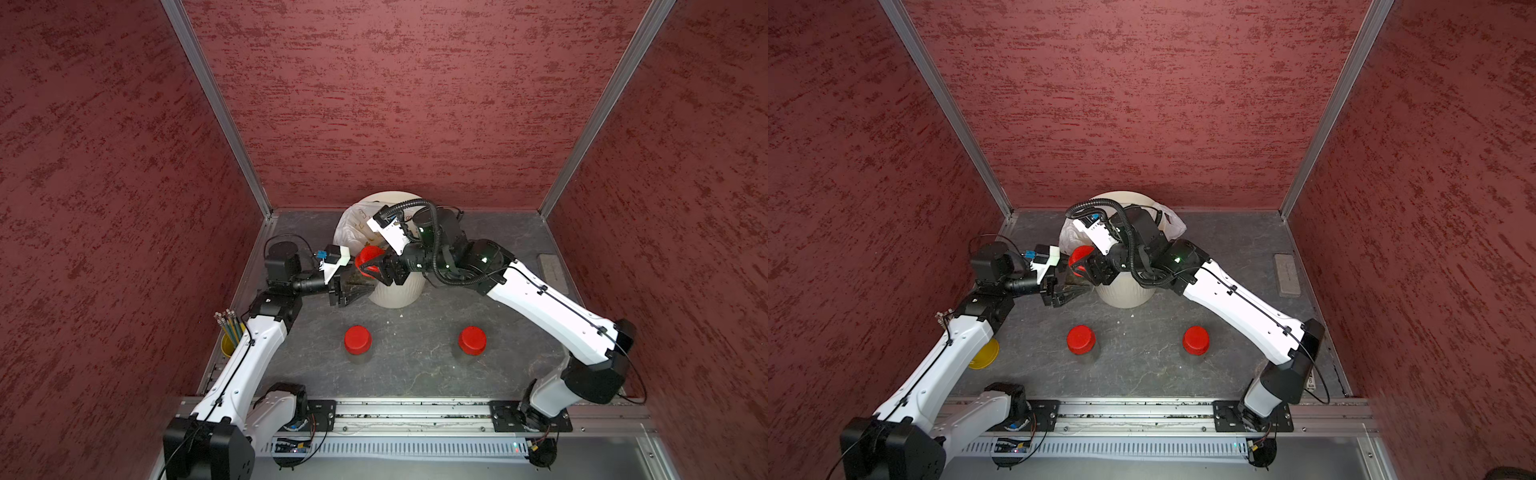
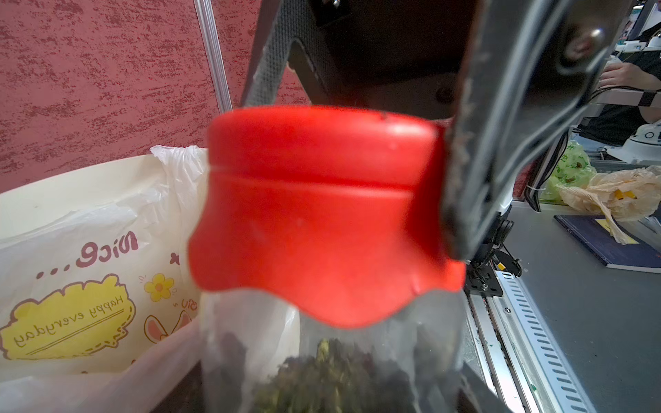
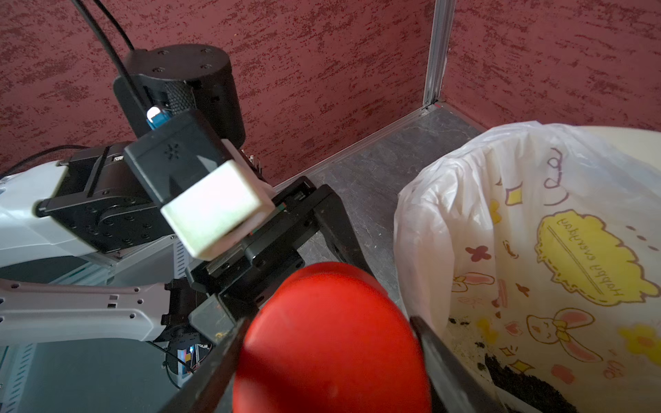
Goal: Empty moldy tea leaves from jars
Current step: Unscrew the lid from the jar.
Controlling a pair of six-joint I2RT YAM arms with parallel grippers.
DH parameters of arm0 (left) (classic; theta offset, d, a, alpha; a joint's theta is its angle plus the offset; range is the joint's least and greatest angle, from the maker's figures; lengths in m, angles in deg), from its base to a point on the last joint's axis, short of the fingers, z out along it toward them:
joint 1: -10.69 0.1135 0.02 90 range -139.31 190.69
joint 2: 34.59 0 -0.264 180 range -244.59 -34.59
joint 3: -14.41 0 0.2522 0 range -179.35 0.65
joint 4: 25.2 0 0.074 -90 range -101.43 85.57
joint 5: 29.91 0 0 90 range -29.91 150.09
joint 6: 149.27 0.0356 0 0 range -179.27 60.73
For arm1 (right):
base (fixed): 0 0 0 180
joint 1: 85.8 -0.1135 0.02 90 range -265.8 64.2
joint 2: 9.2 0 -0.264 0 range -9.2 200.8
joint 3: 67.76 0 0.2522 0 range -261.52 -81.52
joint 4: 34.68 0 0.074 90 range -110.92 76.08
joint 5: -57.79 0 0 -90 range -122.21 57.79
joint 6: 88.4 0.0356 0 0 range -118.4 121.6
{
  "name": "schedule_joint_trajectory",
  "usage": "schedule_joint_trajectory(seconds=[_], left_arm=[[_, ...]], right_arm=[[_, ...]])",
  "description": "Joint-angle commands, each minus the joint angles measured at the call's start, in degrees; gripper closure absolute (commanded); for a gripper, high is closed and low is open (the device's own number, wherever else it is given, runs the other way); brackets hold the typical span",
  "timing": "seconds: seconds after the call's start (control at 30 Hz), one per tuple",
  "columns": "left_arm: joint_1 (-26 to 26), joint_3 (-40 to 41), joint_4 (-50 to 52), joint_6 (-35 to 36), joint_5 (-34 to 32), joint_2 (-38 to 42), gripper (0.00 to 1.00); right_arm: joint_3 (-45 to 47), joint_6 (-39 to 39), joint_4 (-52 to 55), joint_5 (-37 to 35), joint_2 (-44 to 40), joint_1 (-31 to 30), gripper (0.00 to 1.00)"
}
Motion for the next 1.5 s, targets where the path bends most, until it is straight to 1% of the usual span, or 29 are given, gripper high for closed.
schedule_joint_trajectory(seconds=[0.0, 0.17, 0.43, 0.63, 1.0, 1.1, 1.17, 1.47], left_arm=[[0.09, -0.45, -0.59, 0.32, 1.33, 0.8, 0.35], [0.07, -0.45, -0.59, 0.32, 1.34, 0.78, 0.35], [0.1, -0.48, -0.31, 0.49, 1.42, 0.71, 0.35], [0.15, -0.49, -0.25, 0.5, 1.42, 0.56, 0.35], [0.11, -0.46, -0.24, 0.49, 1.56, 0.34, 0.35], [0.09, -0.43, -0.24, 0.43, 1.6, 0.17, 0.35], [0.1, -0.48, -0.28, 0.41, 1.59, 0.23, 0.35], [0.02, -0.45, -0.28, 0.5, 1.59, 0.21, 0.35]], right_arm=[[-0.31, -3.84, 0.32, 0.9, 0.25, -0.16, 0.51], [-3.58, -10.25, 3.52, 3.43, 1.53, 0.08, 0.59], [-8.04, -19.65, 6.86, 7.38, 2.72, 1.66, 0.66], [-8.48, -26.88, 8.07, 12.27, 1.9, 2.89, 0.67], [-12.83, -34.86, 11.92, 20.02, 4.09, 5.85, 0.67], [-14.18, -35.73, 13.2, 21.6, 4.96, 6.51, 0.67], [-15.27, -38.02, 14.11, 22.45, 5.49, 6.64, 0.67], [-17.53, -41.24, 16.62, 23.45, 6.16, 7.23, 0.67]])
